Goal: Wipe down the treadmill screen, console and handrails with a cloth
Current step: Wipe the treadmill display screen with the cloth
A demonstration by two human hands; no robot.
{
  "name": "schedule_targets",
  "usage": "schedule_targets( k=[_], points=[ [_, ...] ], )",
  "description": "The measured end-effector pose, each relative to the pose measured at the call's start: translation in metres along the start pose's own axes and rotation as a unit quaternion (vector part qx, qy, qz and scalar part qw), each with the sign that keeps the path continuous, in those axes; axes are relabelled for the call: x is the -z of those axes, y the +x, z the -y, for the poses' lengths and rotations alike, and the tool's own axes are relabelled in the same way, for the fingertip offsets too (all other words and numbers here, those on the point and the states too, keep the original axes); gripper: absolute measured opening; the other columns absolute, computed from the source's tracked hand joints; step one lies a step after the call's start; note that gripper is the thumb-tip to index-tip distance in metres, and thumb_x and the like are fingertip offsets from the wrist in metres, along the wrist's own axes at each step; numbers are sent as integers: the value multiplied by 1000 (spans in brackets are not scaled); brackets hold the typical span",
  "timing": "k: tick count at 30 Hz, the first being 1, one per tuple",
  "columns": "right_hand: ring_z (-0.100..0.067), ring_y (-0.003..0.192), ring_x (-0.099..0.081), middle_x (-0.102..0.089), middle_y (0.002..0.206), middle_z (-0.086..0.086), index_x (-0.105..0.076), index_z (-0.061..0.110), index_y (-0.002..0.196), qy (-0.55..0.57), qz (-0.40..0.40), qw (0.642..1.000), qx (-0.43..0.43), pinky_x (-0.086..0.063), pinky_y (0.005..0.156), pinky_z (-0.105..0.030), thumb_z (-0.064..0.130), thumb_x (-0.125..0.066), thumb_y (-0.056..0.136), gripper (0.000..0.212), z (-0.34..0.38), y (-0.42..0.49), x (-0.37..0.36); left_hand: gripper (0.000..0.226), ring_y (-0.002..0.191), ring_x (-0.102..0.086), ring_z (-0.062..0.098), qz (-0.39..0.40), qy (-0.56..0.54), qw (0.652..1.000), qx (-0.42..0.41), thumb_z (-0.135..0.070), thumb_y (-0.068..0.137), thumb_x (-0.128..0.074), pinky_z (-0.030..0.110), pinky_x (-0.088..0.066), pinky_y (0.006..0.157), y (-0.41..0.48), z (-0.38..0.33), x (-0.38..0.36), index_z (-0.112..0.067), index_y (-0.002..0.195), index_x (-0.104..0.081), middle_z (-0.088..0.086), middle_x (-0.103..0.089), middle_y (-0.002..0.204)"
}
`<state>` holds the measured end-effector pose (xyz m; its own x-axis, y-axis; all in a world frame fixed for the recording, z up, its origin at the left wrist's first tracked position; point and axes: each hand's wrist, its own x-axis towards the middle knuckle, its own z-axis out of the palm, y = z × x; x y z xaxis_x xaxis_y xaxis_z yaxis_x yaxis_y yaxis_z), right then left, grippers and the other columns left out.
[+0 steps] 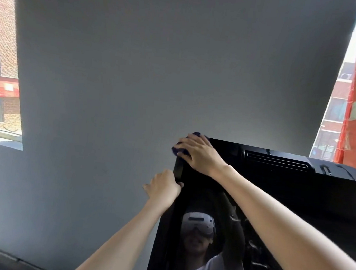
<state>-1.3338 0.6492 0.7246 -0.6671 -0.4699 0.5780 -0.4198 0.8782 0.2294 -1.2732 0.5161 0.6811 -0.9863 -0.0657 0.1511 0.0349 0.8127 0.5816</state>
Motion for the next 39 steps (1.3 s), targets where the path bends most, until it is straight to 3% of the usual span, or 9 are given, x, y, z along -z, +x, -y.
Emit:
schedule_targets(
  k=[2,7,10,14,20,25,31,35,39],
  points=[
    [-25,133,-36,-55,130,5,-62,24,117,-6,-47,994,-98,-12,113,-44,33,-48,93,29,16,3,-11,31,114,-55,29,-3,19,1000,6,-36,93,-52,43,-35,101,-4,-4,-1,-14,115,-55,7,-60,120],
    [-20,128,-44,-60,123,9,-65,26,111,-90,58,982,156,-19,113,-42,37,-40,89,35,17,-17,-19,35,117,-52,30,18,13,999,33,-34,93,-53,47,-32,102,-4,-1,1,-15,121,-52,8,-57,123],
    [-19,130,-39,-56,126,8,-61,29,119,-48,-20,998,31,-14,111,-36,40,-40,95,34,0,2,-11,39,114,-54,30,25,14,999,26,-45,93,-52,46,-33,103,-4,0,2,-14,116,-54,8,-60,119],
    [-28,134,-33,-48,137,2,-52,24,130,-22,-78,984,-157,-17,111,-48,32,-49,95,37,-3,3,-9,34,110,-56,29,29,16,999,17,-41,94,-51,45,-36,102,-2,-2,1,-13,111,-56,7,-61,114],
    [-29,133,-40,-49,140,2,-50,27,134,-77,-27,992,96,-27,110,-50,24,-64,85,50,-11,-40,-4,34,112,-55,30,35,22,999,13,-39,94,-51,43,-41,99,-1,-4,0,-13,116,-54,8,-59,118],
    [-26,132,-36,-42,144,-2,-41,18,138,-36,-61,968,-243,-24,110,-40,27,-41,99,41,-26,-23,22,24,109,-57,27,15,42,999,-22,-18,96,-44,43,-39,101,-7,-5,-11,-17,112,-62,4,-61,116],
    [-47,103,-58,-62,117,-23,-58,-3,117,-153,-29,964,-216,-46,91,-55,-5,-69,71,48,-5,-64,18,13,103,-57,28,21,62,998,-16,-10,94,-45,42,-38,97,-4,-11,-12,-13,90,-57,7,-62,108],
    [-38,118,-47,-50,129,-14,-41,4,131,-160,9,951,-263,-29,108,-47,1,-44,91,40,-13,-41,42,30,104,-58,30,29,75,997,-19,0,84,-42,43,-38,97,-7,-14,-13,-9,104,-63,9,-62,109],
    [-37,123,-41,-47,132,-11,-41,10,134,-122,44,946,-296,-17,113,-50,-3,-46,88,47,-19,-28,51,18,97,-57,28,34,75,996,-16,-1,87,-43,41,-39,96,-6,-16,-9,-10,92,-58,9,-62,106]
  ],
)
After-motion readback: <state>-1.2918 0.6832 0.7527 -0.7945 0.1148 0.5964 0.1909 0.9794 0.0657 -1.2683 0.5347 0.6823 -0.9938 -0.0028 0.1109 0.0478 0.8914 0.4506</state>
